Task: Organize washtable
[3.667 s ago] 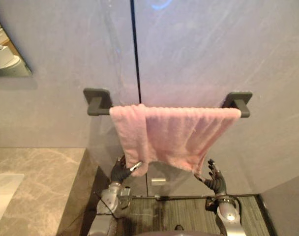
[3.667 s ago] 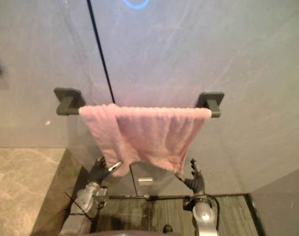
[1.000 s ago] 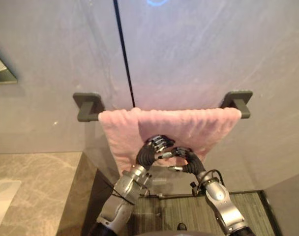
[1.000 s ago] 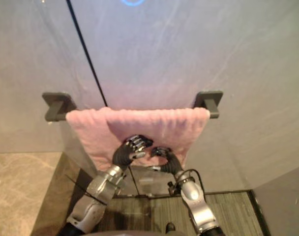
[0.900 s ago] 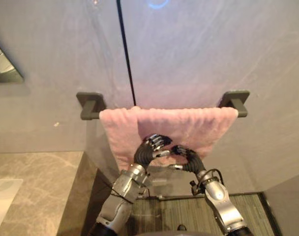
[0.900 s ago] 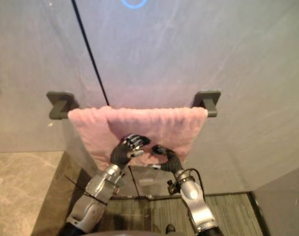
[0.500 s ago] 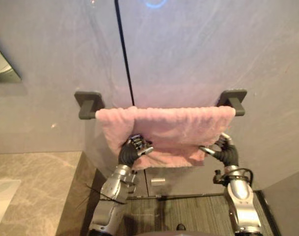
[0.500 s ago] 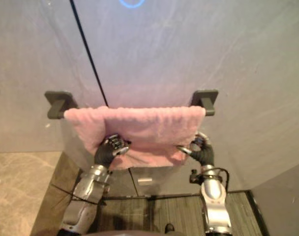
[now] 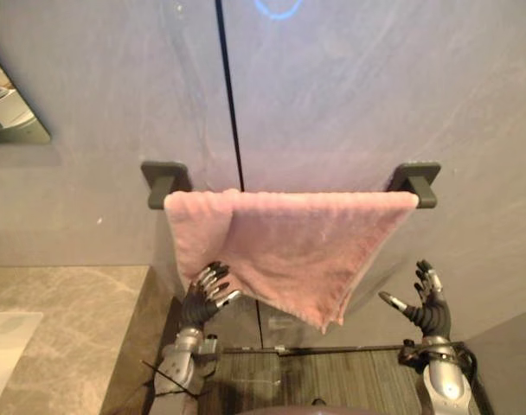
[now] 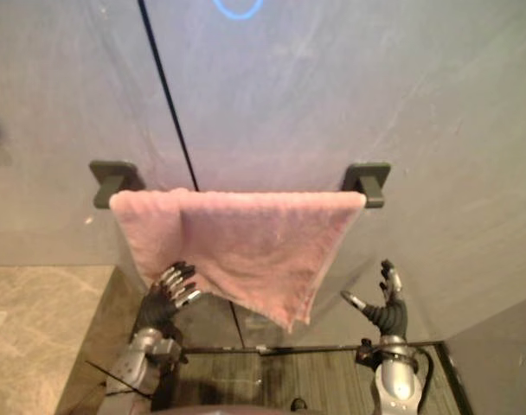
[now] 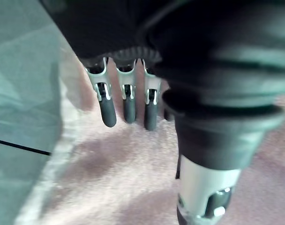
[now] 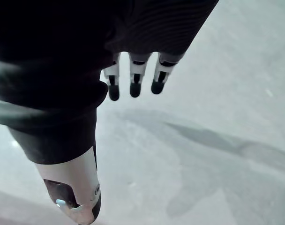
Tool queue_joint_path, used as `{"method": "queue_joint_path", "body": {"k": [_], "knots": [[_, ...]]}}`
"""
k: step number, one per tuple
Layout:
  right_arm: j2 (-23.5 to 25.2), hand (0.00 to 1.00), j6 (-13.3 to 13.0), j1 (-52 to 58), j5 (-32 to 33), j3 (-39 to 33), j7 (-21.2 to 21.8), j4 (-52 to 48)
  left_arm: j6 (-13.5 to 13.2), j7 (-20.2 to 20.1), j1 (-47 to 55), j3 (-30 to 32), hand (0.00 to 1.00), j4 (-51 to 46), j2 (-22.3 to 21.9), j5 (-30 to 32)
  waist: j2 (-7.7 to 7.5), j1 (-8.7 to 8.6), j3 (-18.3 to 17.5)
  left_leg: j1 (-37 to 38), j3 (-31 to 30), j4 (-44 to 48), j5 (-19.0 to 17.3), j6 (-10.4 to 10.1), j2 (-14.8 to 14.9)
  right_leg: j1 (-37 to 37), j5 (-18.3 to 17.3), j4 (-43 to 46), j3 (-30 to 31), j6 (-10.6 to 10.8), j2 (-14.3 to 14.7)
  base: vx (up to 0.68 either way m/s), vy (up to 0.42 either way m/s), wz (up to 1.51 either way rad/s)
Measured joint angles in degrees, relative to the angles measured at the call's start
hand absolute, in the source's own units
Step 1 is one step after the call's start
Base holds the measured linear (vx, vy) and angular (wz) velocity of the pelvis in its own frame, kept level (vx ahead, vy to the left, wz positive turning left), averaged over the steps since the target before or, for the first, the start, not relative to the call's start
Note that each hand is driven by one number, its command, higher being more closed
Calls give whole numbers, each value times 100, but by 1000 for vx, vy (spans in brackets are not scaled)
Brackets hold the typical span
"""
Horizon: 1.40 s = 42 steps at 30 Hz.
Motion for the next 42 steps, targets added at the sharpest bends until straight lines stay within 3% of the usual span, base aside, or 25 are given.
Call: {"method": "queue_joint_path", "body": {"k": [7,17,22,24,27,28,30,31,33,34,36,37,38,39,40,41,42], "knots": [[64,0,33,153,-46,405,1,1220,98,17,62,133,0,1034,-166,133,-33,114,-8,70,80,-9,-16,-7,31,-77,-173,283,8,1,2,-9,-4,-2],[24,0,190,-437,-42,650,3,3952,261,361,-181,102,0,3556,-30,671,-32,123,-93,67,89,-41,-11,-14,39,-83,-174,250,10,-9,16,-7,-3,0],[-126,0,283,-718,34,658,-4,4600,273,495,-605,103,0,4283,124,879,-77,122,-22,8,117,-88,-2,-23,21,-214,-159,232,48,-1,15,-21,-6,-5],[-190,0,303,-934,28,729,-17,4763,277,526,-777,126,0,4363,141,971,-112,181,6,-222,245,-76,-3,-23,16,-510,-115,272,178,3,21,-38,0,-31],[-170,0,316,-1314,28,810,-121,4781,283,616,-1211,122,0,4371,183,1048,-203,286,381,-697,443,256,-9,-16,44,-1129,-108,742,368,2,18,-70,-3,-31],[-147,0,318,-1640,29,883,-140,4780,293,640,-1561,123,0,4370,293,1046,-371,276,539,-1259,546,603,-18,3,67,-1748,-37,1070,526,91,1,-124,-5,-16],[-172,0,328,-1788,30,902,-170,4776,298,651,-1693,131,0,4359,245,1044,-336,301,582,-1406,623,597,11,41,212,-1831,7,1071,638,257,76,-60,-1,-10],[-175,0,333,-1814,29,897,-194,4775,299,656,-1736,119,0,4332,190,1046,-336,274,606,-1411,548,635,17,45,232,-1903,-747,2185,567,32,-48,-14,-4,15],[-159,0,354,-1671,29,902,-216,4809,284,660,-1708,125,0,4255,176,1045,-327,294,608,-1461,332,856,18,45,238,-1667,-1281,3162,492,291,-365,64,-97,64],[-164,0,359,-1685,27,951,-216,4850,284,680,-1717,201,0,4254,188,1046,-434,299,539,-1691,211,1129,18,45,259,-1453,-1349,3296,510,317,-610,50,-179,68],[-153,0,360,-1825,25,1028,-213,4886,290,733,-1687,264,0,4264,254,1045,-469,310,516,-2063,155,1543,18,44,359,-1296,-1232,3327,565,270,-1019,-85,-317,33],[-150,0,365,-1986,24,1083,-214,4965,310,735,-1679,352,0,4274,319,1045,-441,326,527,-2359,104,1940,30,-16,526,-1224,-1130,3049,837,414,-886,-151,-355,4],[-168,0,374,-2058,19,1108,-217,5004,329,747,-1680,414,0,4280,345,1043,-360,374,536,-2564,122,2247,20,-38,659,-1199,-1102,2943,811,384,-727,-172,-245,-23],[-167,0,389,-2119,14,1110,-227,5025,333,742,-1681,419,0,4320,331,1042,-364,481,494,-2852,-9,2345,-113,-211,634,-1191,-1094,2754,896,378,-525,-217,-107,-24],[-234,0,386,-2111,12,1105,-229,5040,332,751,-1675,412,0,4387,254,1040,-174,531,380,-2867,-163,1990,110,-189,634,-1084,-1064,2446,1035,436,-427,-208,-103,-23],[-376,0,385,-2187,14,1176,-260,5063,303,803,-1785,370,0,4510,188,997,-241,593,387,-2891,-45,1882,298,-153,779,-1005,-1470,2874,1384,454,-531,-176,-106,-3],[-385,0,387,-2241,14,1252,-262,5065,293,858,-1835,364,0,4508,233,993,-327,607,397,-2999,-60,2011,309,-171,790,-961,-1538,2753,1425,554,-642,-105,-182,-3]]}}
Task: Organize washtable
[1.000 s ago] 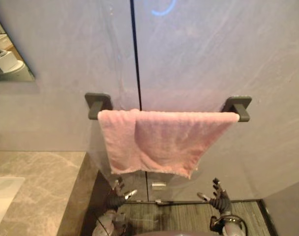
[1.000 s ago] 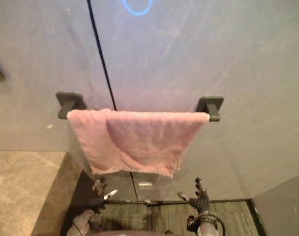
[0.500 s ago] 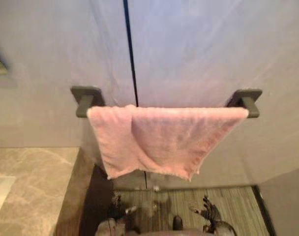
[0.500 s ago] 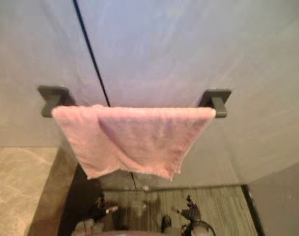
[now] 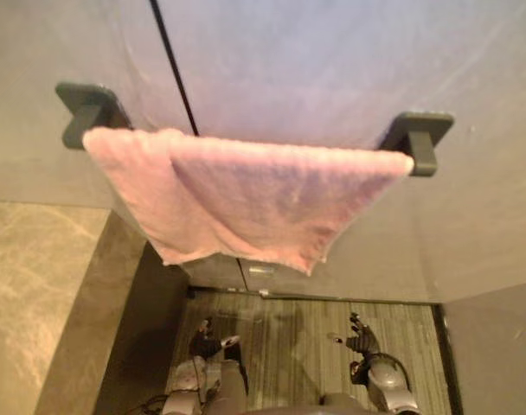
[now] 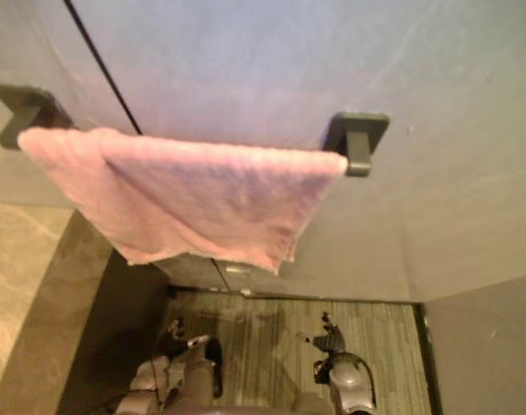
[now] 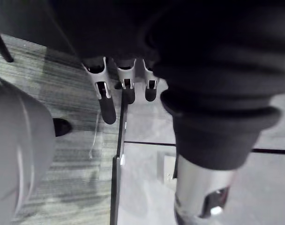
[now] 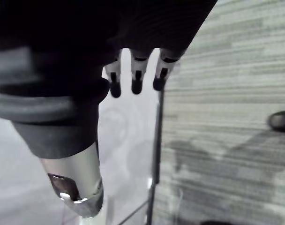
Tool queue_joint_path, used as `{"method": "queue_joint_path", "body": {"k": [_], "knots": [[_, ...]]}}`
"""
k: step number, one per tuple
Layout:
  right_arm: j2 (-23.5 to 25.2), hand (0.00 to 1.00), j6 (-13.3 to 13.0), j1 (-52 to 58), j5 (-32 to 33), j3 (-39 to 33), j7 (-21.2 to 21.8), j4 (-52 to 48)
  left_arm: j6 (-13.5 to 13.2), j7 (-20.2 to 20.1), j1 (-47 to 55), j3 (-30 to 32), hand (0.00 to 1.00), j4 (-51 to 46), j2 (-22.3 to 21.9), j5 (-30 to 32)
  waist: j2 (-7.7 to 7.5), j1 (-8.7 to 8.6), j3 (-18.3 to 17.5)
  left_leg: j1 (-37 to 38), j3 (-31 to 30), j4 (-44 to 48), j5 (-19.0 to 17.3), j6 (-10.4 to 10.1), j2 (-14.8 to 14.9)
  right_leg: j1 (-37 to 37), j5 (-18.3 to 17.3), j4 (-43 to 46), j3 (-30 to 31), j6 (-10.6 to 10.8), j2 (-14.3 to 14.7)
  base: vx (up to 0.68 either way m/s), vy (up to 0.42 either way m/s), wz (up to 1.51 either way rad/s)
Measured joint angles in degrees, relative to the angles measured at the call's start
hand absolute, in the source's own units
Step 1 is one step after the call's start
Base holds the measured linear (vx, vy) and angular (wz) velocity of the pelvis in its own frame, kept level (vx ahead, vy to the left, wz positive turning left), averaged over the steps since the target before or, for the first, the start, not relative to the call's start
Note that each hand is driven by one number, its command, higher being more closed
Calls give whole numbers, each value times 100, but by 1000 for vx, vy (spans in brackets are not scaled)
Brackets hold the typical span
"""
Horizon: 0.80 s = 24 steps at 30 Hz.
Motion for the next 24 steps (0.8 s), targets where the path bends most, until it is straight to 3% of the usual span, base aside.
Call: {"method": "queue_joint_path", "body": {"k": [1,2,3,4,5,6,7,8,9,10,11,13,16,17,18,19,21,24], "knots": [[6,0,-2,-81,0,79,-5,-4,-11,24,-18,0,0,-3,52,-2,-69,0,6,-113,-17,121,16,-28,21,113,-82,-270,-17,125,-42,-157,-305,13],[-14,0,-26,-271,-6,129,-13,-22,-13,31,-50,18,0,6,50,-16,9,-22,106,-257,-209,308,98,-159,213,563,-357,-891,-277,255,160,-254,-394,11],[-30,0,-29,-278,-9,106,-27,-64,-14,34,-30,20,0,7,-12,-17,88,-8,144,-233,-276,291,154,-230,291,656,-424,-994,-441,202,267,-277,-393,29],[-69,0,-94,-201,-8,55,-94,-119,-41,39,71,-7,0,25,-189,-17,269,-28,216,-147,-367,185,384,-284,497,828,-574,-1010,-736,-50,488,-315,-353,30],[-99,0,-110,-148,-9,36,-123,-113,-73,45,98,-24,0,80,-252,-13,356,-32,258,-54,-369,47,556,-301,554,909,-633,-978,-842,-157,596,-326,-324,72],[-173,0,-103,-50,-11,-39,-147,-83,-74,41,61,-214,0,144,-276,3,486,-53,332,182,-316,-542,1200,-357,598,972,-659,-853,-1043,-250,767,-409,-335,101],[-195,0,-89,100,-8,-58,-181,-21,-73,26,45,-334,0,219,-293,15,424,-183,357,443,-211,-1282,1769,-451,524,977,-619,-802,-1377,-409,753,-335,-255,110],[-215,0,-84,160,-8,-59,-193,-2,-75,23,51,-389,0,227,-290,15,412,-210,358,510,-118,-1289,1721,-473,463,982,-624,-799,-1555,-534,736,-272,-227,96],[-214,0,-77,238,5,-194,-228,11,-65,19,114,-406,0,243,-295,14,392,-276,361,555,-2,-1000,1452,-529,314,871,-607,-697,-1742,-642,684,-248,-192,74],[-217,0,-77,252,14,-303,-229,73,-68,21,108,-394,0,215,-260,12,303,-328,371,437,-1,-307,882,-321,89,668,-600,-578,-1898,-729,545,-258,-156,60],[-227,0,-77,251,16,-343,-227,134,-72,21,98,-394,0,207,-246,12,266,-331,376,402,9,24,651,-233,-4,577,-568,-549,-1937,-772,480,-276,-87,49],[-227,0,-70,341,66,-401,-218,322,-49,11,61,-400,0,274,-229,12,230,-328,381,598,206,887,-152,-177,-137,429,-388,-576,-2094,-784,354,-215,-28,43],[-187,0,-14,474,63,-400,-188,473,-20,-12,43,-416,0,464,-225,13,275,-344,354,1150,559,937,-747,-218,-101,455,-250,-683,-2295,-707,317,-156,94,45],[-130,0,7,516,62,-432,-184,525,18,-18,37,-426,0,547,-228,15,366,-373,302,1354,831,528,-839,-208,-106,486,-162,-775,-2415,-630,309,-126,184,53],[-74,0,39,555,63,-556,-174,573,48,-17,58,-422,0,586,-192,65,343,-441,267,1570,1014,-135,-773,-100,-220,583,36,-1067,-2499,-538,330,-116,187,56],[30,0,50,548,60,-533,-128,581,57,-19,99,-427,0,607,-94,113,218,-449,182,1722,1026,-779,-473,37,-451,611,241,-1412,-2505,-494,320,-87,146,35],[124,0,46,530,57,-508,-94,584,71,-17,160,-434,0,645,13,129,139,-467,125,1939,992,-1525,-35,113,-715,649,466,-1714,-2519,-447,239,-80,102,16],[116,0,51,559,32,-508,-91,679,78,-10,262,-421,0,830,84,165,252,-482,49,2283,946,-2369,418,245,-920,657,577,-1819,-2533,-377,195,-121,111,9]]}}
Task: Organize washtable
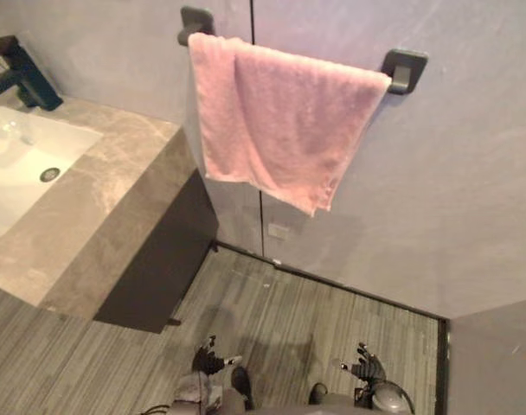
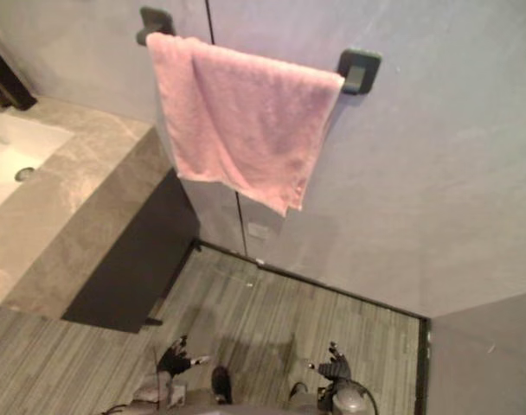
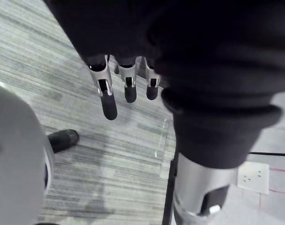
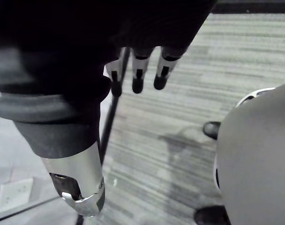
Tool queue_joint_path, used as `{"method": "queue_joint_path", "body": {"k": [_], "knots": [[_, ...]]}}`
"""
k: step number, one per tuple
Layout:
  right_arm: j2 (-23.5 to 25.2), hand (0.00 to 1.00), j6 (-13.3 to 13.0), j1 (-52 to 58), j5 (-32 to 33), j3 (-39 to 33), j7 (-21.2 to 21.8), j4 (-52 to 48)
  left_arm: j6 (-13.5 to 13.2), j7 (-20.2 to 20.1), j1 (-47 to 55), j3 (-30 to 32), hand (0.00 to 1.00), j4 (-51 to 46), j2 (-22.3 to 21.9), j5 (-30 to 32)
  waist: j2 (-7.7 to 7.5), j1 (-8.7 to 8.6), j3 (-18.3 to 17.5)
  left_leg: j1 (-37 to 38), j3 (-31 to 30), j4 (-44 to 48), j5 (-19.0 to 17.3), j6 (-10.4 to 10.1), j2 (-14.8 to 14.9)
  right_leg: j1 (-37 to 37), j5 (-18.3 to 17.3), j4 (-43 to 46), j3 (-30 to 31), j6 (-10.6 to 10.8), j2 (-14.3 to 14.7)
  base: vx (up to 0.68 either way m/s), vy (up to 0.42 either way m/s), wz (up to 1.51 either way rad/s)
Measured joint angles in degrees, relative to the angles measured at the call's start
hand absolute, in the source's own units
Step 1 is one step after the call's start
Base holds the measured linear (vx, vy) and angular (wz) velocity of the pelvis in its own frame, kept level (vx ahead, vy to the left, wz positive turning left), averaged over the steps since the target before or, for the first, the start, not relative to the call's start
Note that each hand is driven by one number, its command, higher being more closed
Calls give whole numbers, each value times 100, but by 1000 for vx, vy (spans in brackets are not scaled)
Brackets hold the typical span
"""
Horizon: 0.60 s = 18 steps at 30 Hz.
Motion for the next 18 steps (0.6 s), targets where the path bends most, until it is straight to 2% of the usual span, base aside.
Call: {"method": "queue_joint_path", "body": {"k": [2,6,8,9,10,11,12,13,15,18], "knots": [[-15,0,8,0,-89,0,3,5,-2,-3,49,7,0,72,27,71,35,1,-21,37,-42,-86,44,37,-46,-4,10,3,-5,17,-25,-101,64,5],[-11,0,26,-165,-232,97,2,178,-6,-3,53,57,0,124,93,98,0,7,-39,57,-42,-112,24,64,-124,-10,-37,29,20,63,-86,-63,66,-2],[7,0,62,-186,-296,101,0,204,-8,-6,60,73,0,122,117,106,-97,27,-23,19,-48,-92,-134,209,-249,-165,-271,394,1,284,-296,-2,113,9],[-13,0,64,-186,-308,101,2,189,-8,-6,63,74,0,122,134,106,-129,21,-27,-7,-121,-74,-206,279,-383,-240,-440,717,-34,539,-480,58,111,40],[-48,0,68,-153,-326,103,1,170,-7,-3,70,54,0,134,144,106,-160,-4,-45,21,-339,-102,-329,329,-486,-393,-461,1297,-23,643,-662,100,105,48],[-72,0,71,-165,-318,106,5,164,-7,10,62,66,0,156,120,101,-138,-2,-19,38,-425,-95,-340,355,-509,-596,-428,1801,100,640,-741,100,87,65],[-110,0,67,-206,-320,115,7,96,-3,8,55,67,0,172,109,95,-53,-27,4,101,-647,18,-392,435,-462,-987,-141,2787,348,495,-784,223,94,77],[-88,0,56,-252,-349,134,13,67,-3,8,24,100,0,159,75,95,94,-30,67,155,-848,197,-464,536,-335,-1137,-469,2999,525,249,-626,227,80,81],[-76,0,49,-250,-411,256,16,70,0,10,12,286,0,168,73,93,53,-8,97,178,-1195,381,-588,595,-172,-1261,-752,2782,696,183,-300,262,19,92],[-84,0,42,-238,-406,230,3,-36,7,6,-18,347,0,205,29,94,28,-33,107,194,-1781,518,-672,496,-103,-1658,-735,2278,1309,200,138,242,-69,101]]}}
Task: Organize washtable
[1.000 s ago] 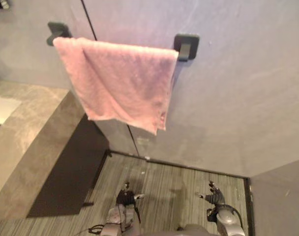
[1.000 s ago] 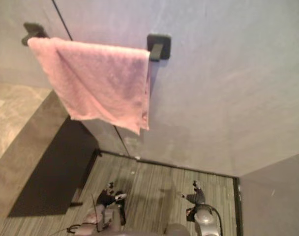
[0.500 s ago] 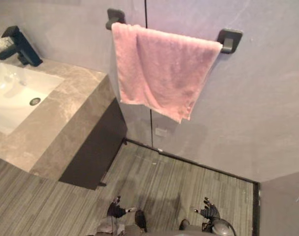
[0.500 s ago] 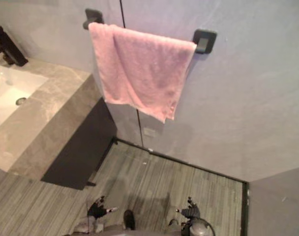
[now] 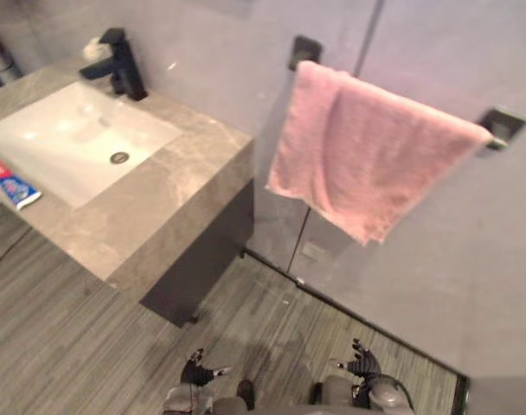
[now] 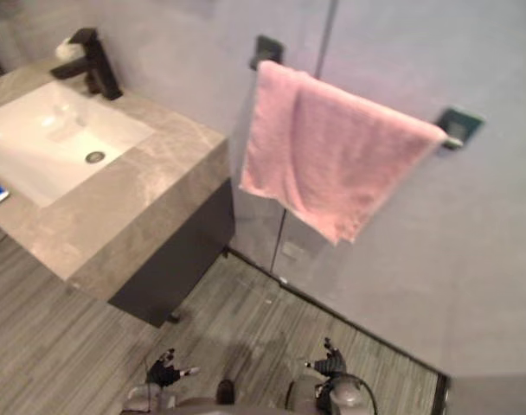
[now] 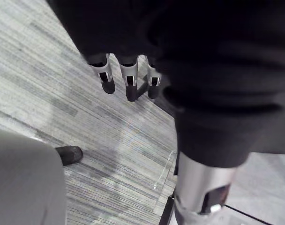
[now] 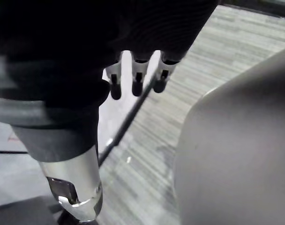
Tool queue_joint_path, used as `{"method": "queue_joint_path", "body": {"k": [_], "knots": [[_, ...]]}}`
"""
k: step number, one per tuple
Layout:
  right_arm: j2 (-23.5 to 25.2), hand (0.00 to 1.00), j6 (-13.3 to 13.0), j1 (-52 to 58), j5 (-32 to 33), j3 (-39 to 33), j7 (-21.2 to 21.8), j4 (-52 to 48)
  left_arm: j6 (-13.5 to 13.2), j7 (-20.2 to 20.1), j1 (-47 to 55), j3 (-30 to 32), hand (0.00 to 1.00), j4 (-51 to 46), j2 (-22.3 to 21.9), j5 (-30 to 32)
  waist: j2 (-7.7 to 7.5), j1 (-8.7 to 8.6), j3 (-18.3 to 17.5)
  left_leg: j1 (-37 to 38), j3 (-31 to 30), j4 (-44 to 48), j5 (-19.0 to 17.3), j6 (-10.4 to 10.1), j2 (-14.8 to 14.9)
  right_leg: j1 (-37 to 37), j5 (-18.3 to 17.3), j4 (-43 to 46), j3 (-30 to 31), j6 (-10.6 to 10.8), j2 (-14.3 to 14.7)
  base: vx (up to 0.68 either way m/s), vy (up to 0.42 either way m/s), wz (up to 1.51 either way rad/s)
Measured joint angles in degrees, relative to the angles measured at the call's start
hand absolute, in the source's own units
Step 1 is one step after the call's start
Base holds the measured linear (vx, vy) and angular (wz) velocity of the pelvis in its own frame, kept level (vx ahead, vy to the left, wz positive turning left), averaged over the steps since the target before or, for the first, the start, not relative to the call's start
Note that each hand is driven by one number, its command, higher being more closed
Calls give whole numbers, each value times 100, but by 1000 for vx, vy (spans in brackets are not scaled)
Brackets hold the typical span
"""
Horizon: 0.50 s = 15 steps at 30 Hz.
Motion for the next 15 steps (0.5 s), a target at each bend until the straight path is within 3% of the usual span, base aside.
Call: {"method": "queue_joint_path", "body": {"k": [2,4,6,7,9,10,11,13,14,15], "knots": [[8,0,-12,5,15,-6,-2,-57,-1,3,-13,163,0,37,-79,-12,-13,-37,3,147,-468,38,-95,-130,-51,-196,108,-387,688,86,144,285,-136,142],[14,0,-3,69,13,0,-4,-151,-21,3,-16,204,0,19,-87,-32,-90,-28,4,289,-851,65,-194,-292,-179,-201,303,-490,912,20,-17,352,-261,164],[108,0,-5,177,14,1,-1,-195,-46,7,8,462,0,-75,-67,-44,-347,-20,1,230,-1187,286,-411,-553,-367,-121,722,-610,741,-71,-362,274,-348,181],[120,0,1,110,53,-50,-5,-218,-45,13,-18,612,0,-84,-155,-52,-251,1,27,8,-1176,538,-592,-636,-133,-130,678,-406,340,-141,-353,171,-309,133],[13,0,-9,-30,54,-114,-25,-293,-51,9,-14,620,0,-111,-320,-51,80,32,45,-333,-691,747,-590,-813,271,-138,571,-469,-175,-319,-230,208,-341,117],[-36,0,-4,-115,54,-111,-24,-299,-44,11,-34,611,0,-113,-364,-52,174,6,77,-444,-206,702,-429,-1066,485,-132,525,-452,-423,-394,-189,213,-313,96],[-38,0,-2,-140,53,-108,-25,-304,-41,11,-38,607,0,-124,-367,-52,183,8,74,-466,102,649,-327,-1178,583,-128,499,-453,-536,-439,-176,173,-283,88],[-60,0,-8,-146,54,-115,-64,-432,-38,9,-106,508,0,-162,-395,-51,160,-42,88,-479,1368,636,-101,-1151,867,-10,400,-431,-934,-604,-170,125,-247,69],[-68,0,-9,-180,54,-113,-87,-439,-39,4,-128,461,0,-173,-397,-50,166,-50,88,-495,1564,611,-9,-1112,891,30,388,-431,-987,-625,-170,51,-178,51],[-85,0,-11,-231,54,-101,-117,-446,-44,2,-118,289,0,-250,-350,-49,53,-102,88,-487,1622,384,315,-1123,857,79,388,-538,-1029,-628,-163,11,-94,40]]}}
